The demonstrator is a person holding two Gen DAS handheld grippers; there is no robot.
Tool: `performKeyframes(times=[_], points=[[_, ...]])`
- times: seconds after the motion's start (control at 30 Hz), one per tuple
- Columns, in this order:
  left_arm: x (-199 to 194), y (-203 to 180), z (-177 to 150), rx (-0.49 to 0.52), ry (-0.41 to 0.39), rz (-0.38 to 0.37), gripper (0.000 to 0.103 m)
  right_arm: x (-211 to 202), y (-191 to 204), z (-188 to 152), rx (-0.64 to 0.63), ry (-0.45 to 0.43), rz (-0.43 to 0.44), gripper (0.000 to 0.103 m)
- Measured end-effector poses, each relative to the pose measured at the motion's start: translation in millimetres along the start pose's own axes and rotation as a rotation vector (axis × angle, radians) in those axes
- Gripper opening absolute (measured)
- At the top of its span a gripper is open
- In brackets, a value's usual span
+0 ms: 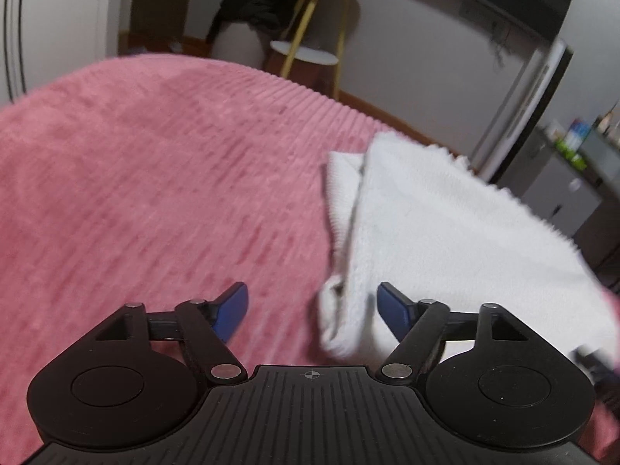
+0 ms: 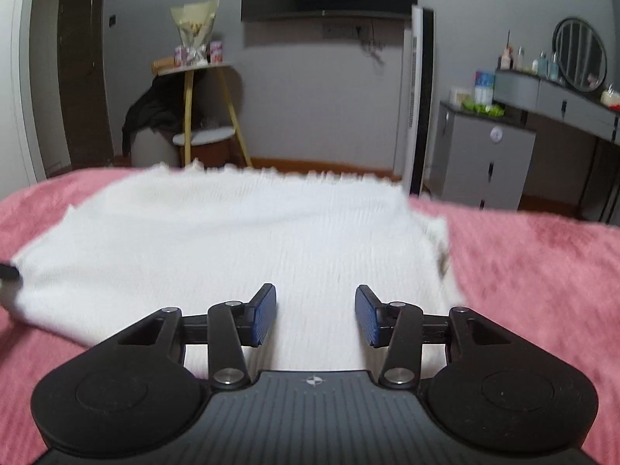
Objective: Fold small clothes
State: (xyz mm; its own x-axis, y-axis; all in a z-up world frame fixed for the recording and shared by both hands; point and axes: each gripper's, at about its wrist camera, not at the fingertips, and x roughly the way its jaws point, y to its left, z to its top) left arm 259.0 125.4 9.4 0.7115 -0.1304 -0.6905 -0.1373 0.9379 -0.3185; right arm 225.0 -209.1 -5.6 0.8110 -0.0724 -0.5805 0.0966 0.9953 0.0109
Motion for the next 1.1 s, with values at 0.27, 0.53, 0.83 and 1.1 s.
performKeyframes(times=[0.27,0.53,0.83,1.1], points=[[36,2,13,-0.078,0.058,-0.089,0.077,13,-4,-11,0.001,0.058,0.072,0.074],[68,-6,29,-0.137,0.127,-0.141,0.055,12,-8,-12,0.004,0.043,0.123,0.077],[51,-54,49,0.035,0.111,-0.044,0.022,4,-38,-4,0.157,0.01,0.14,0.026],[13,-170,35,0.372,0.014,-0.126,0.022,-1,-54,2,0.241,-0.011,0.116,0.022]])
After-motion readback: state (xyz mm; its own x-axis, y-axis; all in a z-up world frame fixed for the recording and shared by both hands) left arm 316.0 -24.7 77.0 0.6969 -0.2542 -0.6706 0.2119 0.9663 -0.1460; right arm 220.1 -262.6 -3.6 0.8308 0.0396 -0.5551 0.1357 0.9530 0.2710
